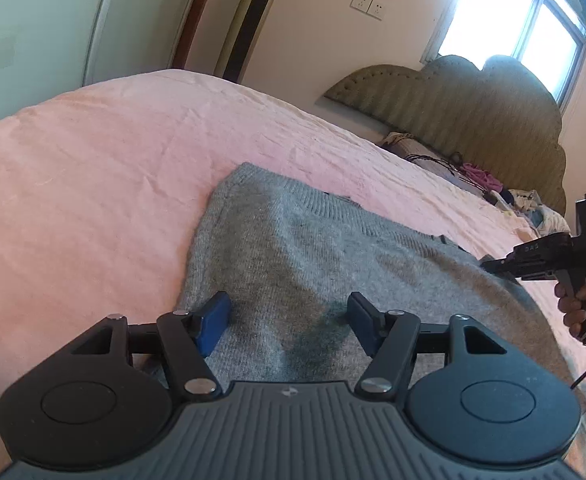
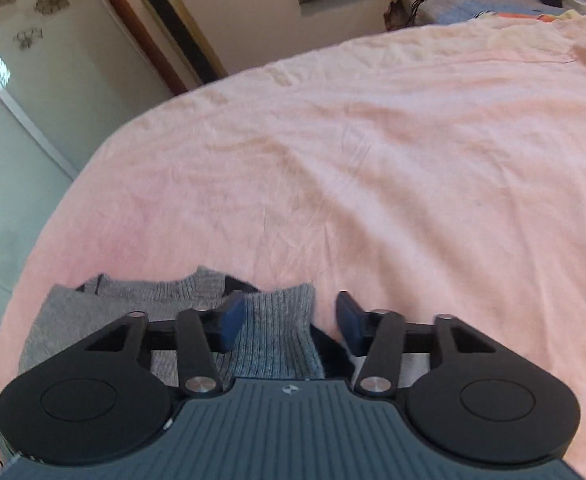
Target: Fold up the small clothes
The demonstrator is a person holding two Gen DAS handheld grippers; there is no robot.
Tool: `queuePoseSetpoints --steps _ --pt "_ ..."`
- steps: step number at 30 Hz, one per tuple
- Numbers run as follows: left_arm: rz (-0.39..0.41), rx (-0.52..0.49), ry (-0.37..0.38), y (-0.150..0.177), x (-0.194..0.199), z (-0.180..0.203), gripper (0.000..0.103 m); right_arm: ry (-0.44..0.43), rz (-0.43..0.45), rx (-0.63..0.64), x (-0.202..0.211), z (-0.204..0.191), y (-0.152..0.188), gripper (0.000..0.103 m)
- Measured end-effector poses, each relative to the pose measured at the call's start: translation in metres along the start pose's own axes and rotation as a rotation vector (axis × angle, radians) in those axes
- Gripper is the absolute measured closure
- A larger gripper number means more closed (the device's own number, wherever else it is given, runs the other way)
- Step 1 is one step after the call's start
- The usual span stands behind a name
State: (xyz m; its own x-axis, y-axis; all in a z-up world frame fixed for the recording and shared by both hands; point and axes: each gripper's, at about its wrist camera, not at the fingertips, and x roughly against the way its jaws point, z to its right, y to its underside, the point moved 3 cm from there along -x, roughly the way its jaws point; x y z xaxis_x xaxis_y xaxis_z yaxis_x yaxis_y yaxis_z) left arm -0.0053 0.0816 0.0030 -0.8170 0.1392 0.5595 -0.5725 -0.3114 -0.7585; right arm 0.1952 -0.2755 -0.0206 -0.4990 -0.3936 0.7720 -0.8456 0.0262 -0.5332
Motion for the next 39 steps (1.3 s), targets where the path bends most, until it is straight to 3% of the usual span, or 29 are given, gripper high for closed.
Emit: queuePoseSetpoints --steps 5,8,9,11,12,15,16,18,21,22,23,26,28,31,33,35,38,39 --pt "0.013 0.031 0.03 0.005 0.001 -0.007 0.02 0.008 0.142 -0.025 0.033 0.012 0.001 0.094" --pt "0.009 0.024 0.029 0.003 0.001 -0.006 0.018 0.045 0.099 -0.114 0.023 0.043 0.012 0.094" --pt "0.008 0.026 0.022 0.0 0.004 -0.006 0.018 0.027 0.127 -0.126 0.025 0.044 0.016 0.094" --pt "0.035 0.04 0.038 -0.014 0.014 -0.003 0.018 0.021 0.145 -0.178 0.038 0.042 0.019 0.078" --pt "0.064 0.035 0.052 -0.023 0.02 0.0 0.018 0.026 0.192 -0.193 0.051 0.039 0.02 0.061" --pt "0.131 -0.034 0.039 -0.06 0.014 0.023 0.018 -0.024 0.319 -0.124 0.086 0.009 0.026 0.057" --pt "0.118 -0.057 0.027 -0.069 -0.001 0.031 0.018 -0.071 0.308 -0.111 0.087 -0.002 0.027 0.055" --pt "0.071 -0.089 0.021 -0.079 -0.038 0.041 0.018 -0.116 0.26 -0.069 0.075 -0.026 0.028 0.041" --pt "-0.07 -0.161 -0.079 -0.074 -0.099 0.047 0.018 -0.037 0.21 0.004 0.039 -0.042 0.032 0.031" --pt "-0.096 -0.185 -0.125 -0.07 -0.111 0.045 0.018 0.026 0.179 0.002 0.026 -0.038 0.037 0.031" --pt "-0.083 -0.229 -0.159 -0.063 -0.118 0.041 0.018 0.043 0.203 0.016 0.02 -0.032 0.042 0.031" --pt "-0.072 -0.289 -0.165 -0.056 -0.119 0.042 0.012 0.015 0.285 0.031 0.027 -0.017 0.055 0.036" --pt "-0.098 -0.318 -0.19 -0.06 -0.129 0.045 0.0 0.016 0.3 0.056 0.029 -0.016 0.058 0.036" --pt "-0.128 -0.288 -0.243 -0.069 -0.133 0.04 0.0 0.101 0.274 0.143 0.02 -0.032 0.055 0.032" --pt "-0.116 -0.292 -0.273 -0.066 -0.111 0.042 0.001 0.167 0.248 0.171 0.021 -0.041 0.054 0.032" --pt "-0.108 -0.284 -0.206 -0.057 -0.079 0.045 0.001 0.184 0.253 0.099 0.038 -0.047 0.057 0.03" --pt "-0.111 -0.31 -0.15 -0.042 -0.058 0.051 0.001 0.062 0.293 0.098 0.062 -0.063 0.079 0.012" --pt "-0.129 -0.326 -0.15 -0.037 -0.06 0.052 0.001 0.063 0.281 0.114 0.061 -0.066 0.085 0.008"
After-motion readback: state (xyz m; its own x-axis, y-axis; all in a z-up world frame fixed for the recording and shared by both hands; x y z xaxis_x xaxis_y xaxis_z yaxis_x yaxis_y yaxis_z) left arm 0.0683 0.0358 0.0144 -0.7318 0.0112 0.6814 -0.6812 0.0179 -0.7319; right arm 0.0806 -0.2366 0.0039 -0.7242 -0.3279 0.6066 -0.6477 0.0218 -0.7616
